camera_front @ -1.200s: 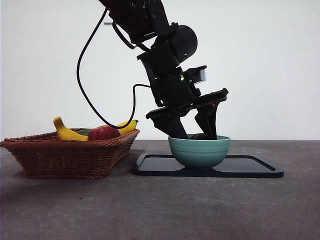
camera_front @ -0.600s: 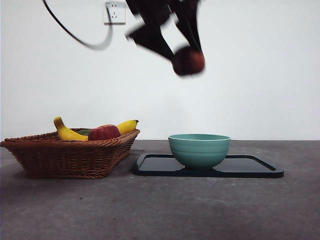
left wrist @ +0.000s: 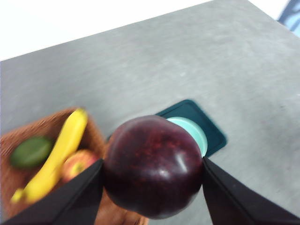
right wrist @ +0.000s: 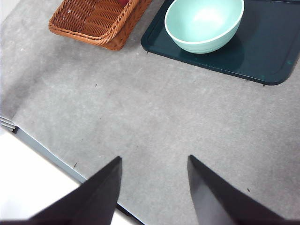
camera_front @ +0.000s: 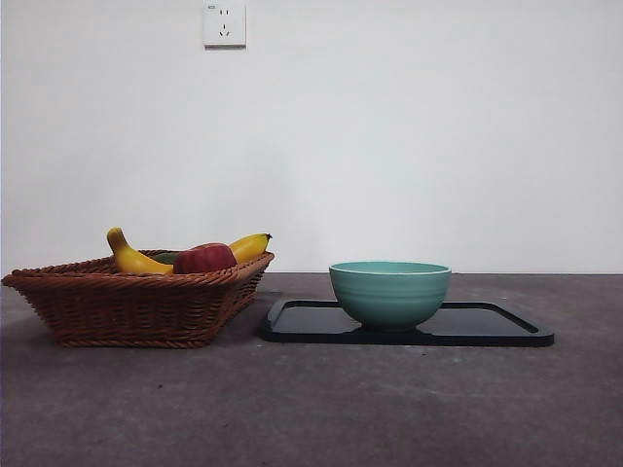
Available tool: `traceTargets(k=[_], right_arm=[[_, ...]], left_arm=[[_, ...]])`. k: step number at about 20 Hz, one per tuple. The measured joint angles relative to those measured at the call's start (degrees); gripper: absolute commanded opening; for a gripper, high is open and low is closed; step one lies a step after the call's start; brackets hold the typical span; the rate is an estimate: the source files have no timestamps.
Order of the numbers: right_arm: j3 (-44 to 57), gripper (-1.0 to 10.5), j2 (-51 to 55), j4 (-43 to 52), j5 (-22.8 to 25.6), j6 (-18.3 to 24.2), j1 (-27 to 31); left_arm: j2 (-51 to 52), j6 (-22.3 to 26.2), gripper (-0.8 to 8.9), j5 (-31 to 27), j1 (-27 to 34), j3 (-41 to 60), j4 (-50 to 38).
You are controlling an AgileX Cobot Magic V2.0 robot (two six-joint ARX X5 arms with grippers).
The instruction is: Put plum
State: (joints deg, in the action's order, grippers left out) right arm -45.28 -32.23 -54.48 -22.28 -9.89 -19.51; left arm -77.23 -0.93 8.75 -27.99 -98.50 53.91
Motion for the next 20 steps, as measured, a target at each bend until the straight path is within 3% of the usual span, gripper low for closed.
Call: traceTargets(k=[6, 11, 15, 20], right_arm=[[0.00, 2.2, 0.00, 0.00, 0.00, 0.00, 0.00], [0.00, 2.2, 0.00, 0.00, 0.02, 0.00, 0.00], [0.00, 2.2, 0.00, 0.00, 0.02, 0.00, 0.00], [0.00, 2.2, 0.00, 0.00, 0.02, 0.00, 0.00]], left_arm=[[10.40, 0.02, 2.67, 0.00, 5.22, 21.92, -8.96], [11.41, 0.63, 2.67, 0.00, 7.78, 36.26, -21.40], [8.04, 1.40, 2.67, 0.00, 10.27, 43.10, -28.57], [-0.22, 2.82, 2.67, -0.07, 11.85, 44.09, -33.68]])
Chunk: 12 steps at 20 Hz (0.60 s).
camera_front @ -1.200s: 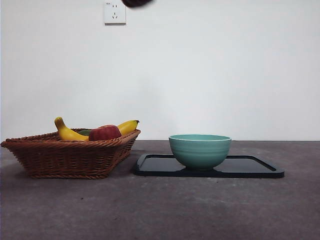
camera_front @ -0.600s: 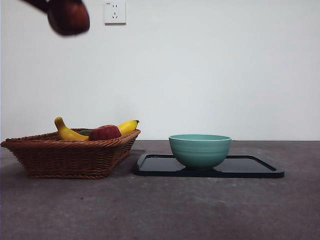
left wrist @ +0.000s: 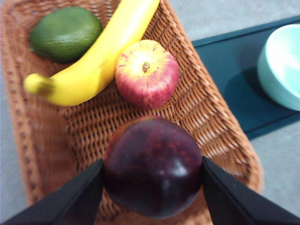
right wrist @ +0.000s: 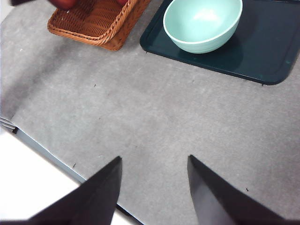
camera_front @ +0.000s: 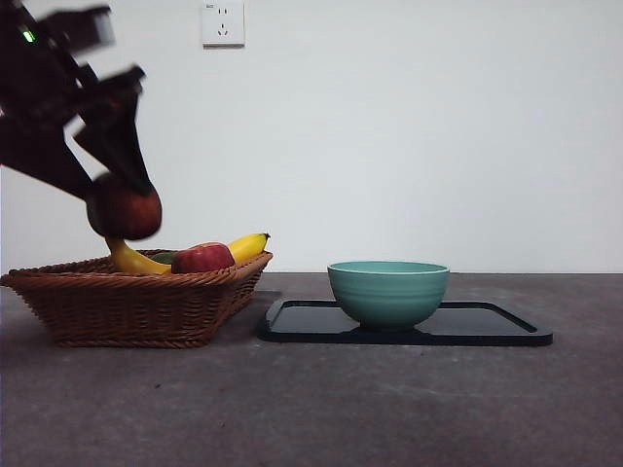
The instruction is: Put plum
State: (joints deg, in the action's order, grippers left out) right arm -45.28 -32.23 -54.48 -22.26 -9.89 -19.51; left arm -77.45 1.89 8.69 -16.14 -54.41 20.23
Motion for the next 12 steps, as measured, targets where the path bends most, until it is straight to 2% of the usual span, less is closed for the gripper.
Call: traceTargets(k=[7, 12], right_arm=[[0.00, 2.2, 0.00, -0.02, 0.00, 0.00, 0.00], [0.00, 2.2, 0.00, -0.02, 0.00, 0.00, 0.00]], left_arm=[[-9.55, 0.90, 2.67, 0.00, 0.13, 0.00, -5.16], [-12.76, 1.66, 2.74, 0.00, 0.13, 0.00, -5.64]])
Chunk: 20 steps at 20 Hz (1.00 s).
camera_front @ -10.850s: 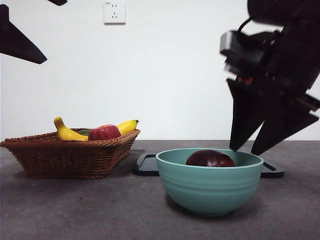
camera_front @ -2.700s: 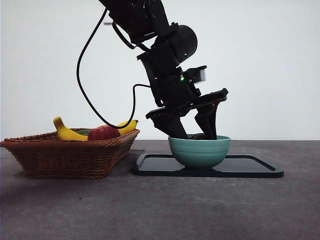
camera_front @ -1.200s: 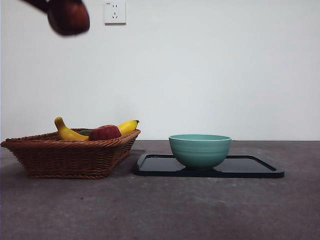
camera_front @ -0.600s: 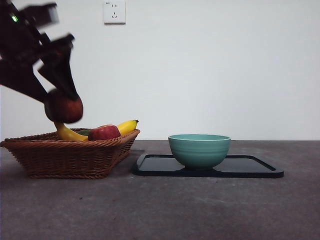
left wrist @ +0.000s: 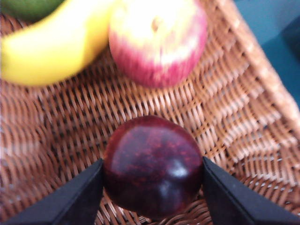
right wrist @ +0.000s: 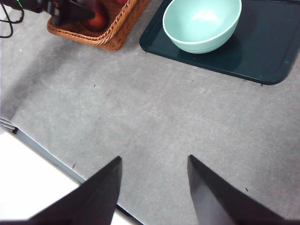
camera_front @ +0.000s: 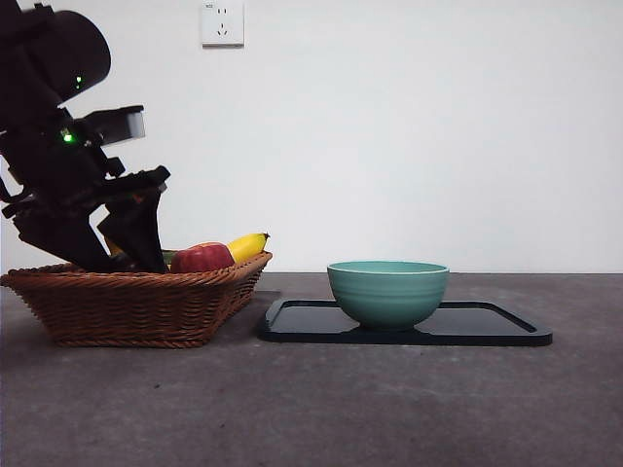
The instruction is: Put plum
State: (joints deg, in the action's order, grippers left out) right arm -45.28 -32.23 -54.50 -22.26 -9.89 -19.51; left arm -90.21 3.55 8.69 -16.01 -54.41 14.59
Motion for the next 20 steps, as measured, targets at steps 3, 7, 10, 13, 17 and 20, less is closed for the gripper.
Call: traceTargets(k=[3, 7, 10, 13, 17, 20], right_arm=[[0.00, 2.2, 0.00, 0.00, 0.00, 0.00, 0.00], [0.00, 2.2, 0.00, 0.00, 0.00, -0.02, 0.00], [0.00, 2.2, 0.00, 0.00, 0.00, -0.02, 0.00], [0.00, 2.2, 0.00, 0.00, 0.00, 0.00, 0.00], [0.00, 2.2, 0.00, 0.00, 0.00, -0.02, 0.00], [0.00, 2.2, 0.00, 0.00, 0.00, -0.02, 0.00]], left_arm=[[-0.07, 0.00, 2.81, 0.00, 0.00, 0.00, -0.13], [-0.07, -0.02, 4.21, 0.00, 0.00, 0.00, -0.07], [-0.07, -0.04, 4.38, 0.02, 0.00, 0.00, -0.04], [0.13, -1.09, 4.37, 0.02, 0.00, 0.00, 0.02], [5.05, -2.64, 4.37, 0.02, -0.07, 0.00, 0.90], [10.80, -2.86, 4.37, 0.31, -0.77, 0.00, 3.67]])
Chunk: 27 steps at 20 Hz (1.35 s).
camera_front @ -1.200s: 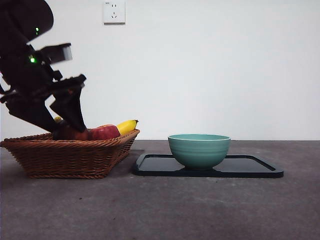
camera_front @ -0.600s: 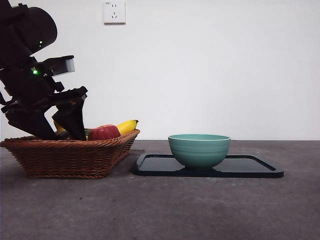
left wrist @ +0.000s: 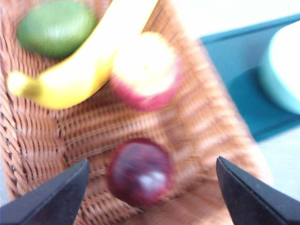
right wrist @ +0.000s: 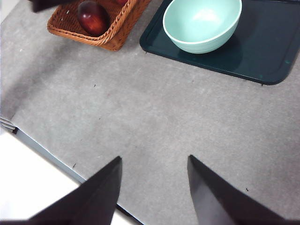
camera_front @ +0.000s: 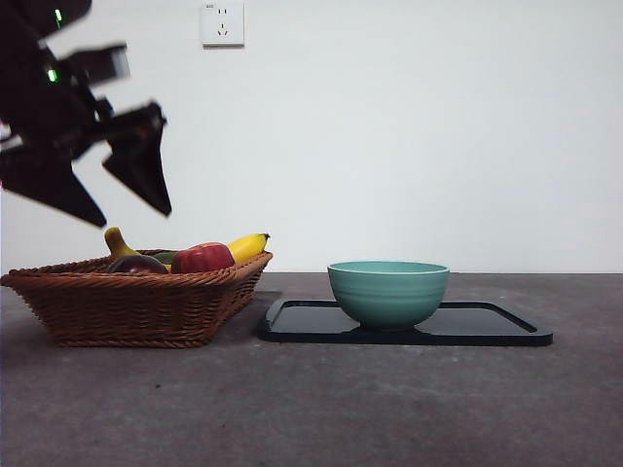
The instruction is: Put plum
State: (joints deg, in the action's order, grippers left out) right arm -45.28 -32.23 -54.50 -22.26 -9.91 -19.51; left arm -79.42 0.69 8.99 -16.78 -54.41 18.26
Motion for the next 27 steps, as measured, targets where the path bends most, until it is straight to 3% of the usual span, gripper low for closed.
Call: traceTargets(k=[6, 13, 18, 27], right_arm=[[0.00, 2.2, 0.00, 0.00, 0.00, 0.00, 0.00], [0.00, 2.2, 0.00, 0.00, 0.00, 0.00, 0.00], [0.00, 2.2, 0.00, 0.00, 0.00, 0.00, 0.00], [0.00, 2.2, 0.00, 0.02, 0.00, -0.02, 0.00]], left_arm=[[13.09, -0.24, 4.36, 7.15, -2.80, 0.00, 7.32], [23.93, -0.63, 4.36, 21.51, -4.42, 0.00, 18.97], [25.20, 0.24, 4.35, 22.36, -4.74, 0.00, 28.09], [25.20, 1.36, 4.35, 22.38, -4.74, 0.00, 28.70]])
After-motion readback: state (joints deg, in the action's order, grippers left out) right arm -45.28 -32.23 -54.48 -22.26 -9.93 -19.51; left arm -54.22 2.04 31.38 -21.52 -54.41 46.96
